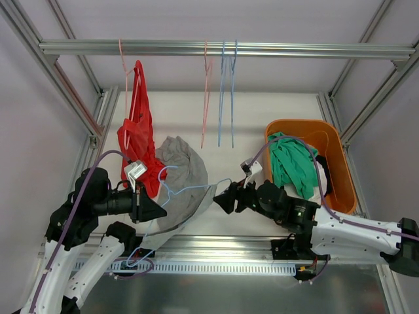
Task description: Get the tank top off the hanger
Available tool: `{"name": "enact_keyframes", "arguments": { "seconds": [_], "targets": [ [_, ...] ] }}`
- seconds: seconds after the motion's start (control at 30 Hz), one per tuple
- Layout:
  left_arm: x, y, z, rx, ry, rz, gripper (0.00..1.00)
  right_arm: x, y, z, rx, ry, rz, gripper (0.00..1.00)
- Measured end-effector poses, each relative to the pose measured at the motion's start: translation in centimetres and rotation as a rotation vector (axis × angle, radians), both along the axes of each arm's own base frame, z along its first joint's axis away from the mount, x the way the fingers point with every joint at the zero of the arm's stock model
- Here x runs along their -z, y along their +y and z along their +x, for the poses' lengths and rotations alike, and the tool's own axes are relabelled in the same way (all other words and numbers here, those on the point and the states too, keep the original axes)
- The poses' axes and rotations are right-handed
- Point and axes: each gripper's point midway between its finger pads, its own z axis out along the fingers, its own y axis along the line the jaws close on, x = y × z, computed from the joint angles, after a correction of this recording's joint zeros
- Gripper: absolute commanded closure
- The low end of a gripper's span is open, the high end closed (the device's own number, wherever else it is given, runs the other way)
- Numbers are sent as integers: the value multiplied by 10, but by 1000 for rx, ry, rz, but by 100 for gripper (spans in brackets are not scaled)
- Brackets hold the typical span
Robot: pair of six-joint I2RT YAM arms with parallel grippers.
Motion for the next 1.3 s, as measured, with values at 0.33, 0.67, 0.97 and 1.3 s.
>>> {"name": "enact_keyframes", "arguments": {
  "seconds": [0.33,0.67,0.97,1.3],
  "targets": [
    [3,2,6,-30,0,21,100,-13,25,10,32,-49,-5,44],
    [3,3,9,-42,-6,26,100,-14,37,16,40,-60,-13,78],
    [2,2,12,-45,-23,20,100,-21,30,26,104,-85,-6,100],
    [2,0,11,-29,-19,10,100,-48,-48,78,386,-142,7,100]
  ]
}}
